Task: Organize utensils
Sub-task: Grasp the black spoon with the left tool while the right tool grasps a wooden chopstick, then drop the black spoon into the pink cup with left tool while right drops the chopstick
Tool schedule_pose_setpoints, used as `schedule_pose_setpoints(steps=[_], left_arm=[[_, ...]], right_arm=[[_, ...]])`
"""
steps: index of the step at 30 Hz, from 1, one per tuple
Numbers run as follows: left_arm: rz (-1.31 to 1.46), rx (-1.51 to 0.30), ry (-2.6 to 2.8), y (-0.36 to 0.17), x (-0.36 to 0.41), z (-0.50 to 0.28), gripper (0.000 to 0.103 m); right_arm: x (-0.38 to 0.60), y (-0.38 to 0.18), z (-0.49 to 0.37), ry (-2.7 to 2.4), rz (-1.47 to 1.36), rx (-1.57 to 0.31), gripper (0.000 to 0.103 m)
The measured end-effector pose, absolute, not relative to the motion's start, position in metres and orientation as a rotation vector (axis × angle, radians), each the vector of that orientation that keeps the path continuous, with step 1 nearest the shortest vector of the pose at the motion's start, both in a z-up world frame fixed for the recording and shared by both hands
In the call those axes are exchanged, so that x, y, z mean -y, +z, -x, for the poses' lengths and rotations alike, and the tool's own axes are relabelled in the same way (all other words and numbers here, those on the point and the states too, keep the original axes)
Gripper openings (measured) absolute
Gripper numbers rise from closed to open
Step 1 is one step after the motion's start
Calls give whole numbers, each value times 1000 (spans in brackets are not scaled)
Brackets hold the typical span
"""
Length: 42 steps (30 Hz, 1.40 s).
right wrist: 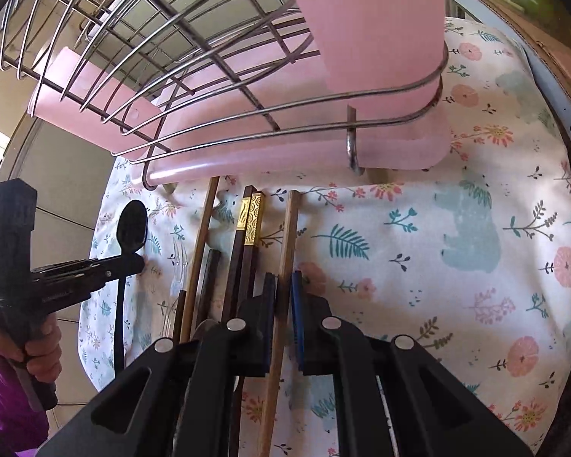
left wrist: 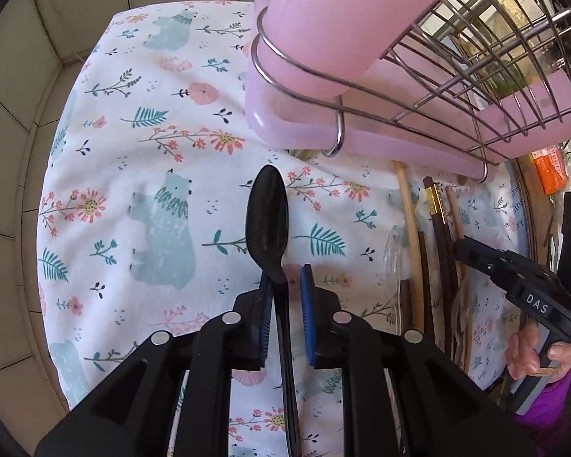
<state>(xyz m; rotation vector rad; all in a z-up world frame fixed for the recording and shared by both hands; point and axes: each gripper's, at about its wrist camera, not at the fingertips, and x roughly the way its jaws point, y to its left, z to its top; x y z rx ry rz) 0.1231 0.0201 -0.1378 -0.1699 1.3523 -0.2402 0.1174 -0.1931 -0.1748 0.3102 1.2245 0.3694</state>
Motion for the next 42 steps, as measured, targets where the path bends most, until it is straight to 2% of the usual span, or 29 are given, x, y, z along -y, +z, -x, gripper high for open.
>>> schedule_pose_setpoints(steps=[2, 5, 10, 18, 26, 34, 42], left_arm=[[171, -1345, -246, -136, -20, -123, 14], [180, -1320, -254, -131, -21, -117, 3], [201, -1223, -285, -100, -34, -93, 3], [231, -853, -323, 4, -47, -49, 3], [278, -434, -291, 103, -46, -72, 3], [298, -271, -218, 116, -32, -126, 3], [215, -175, -131, 89, -24, -151, 3]], right_arm=[[198, -171, -112, 374, -316, -1204, 7], [205, -157, -97, 382, -319, -1166, 7], [217, -130, -72, 400, -322, -1081, 7], [246, -28, -34, 443, -322, -746, 7], [270, 78, -48, 384, -337, -311, 7], [275, 115, -84, 237, -296, -60, 7], [275, 91, -133, 142, -228, 23, 7]])
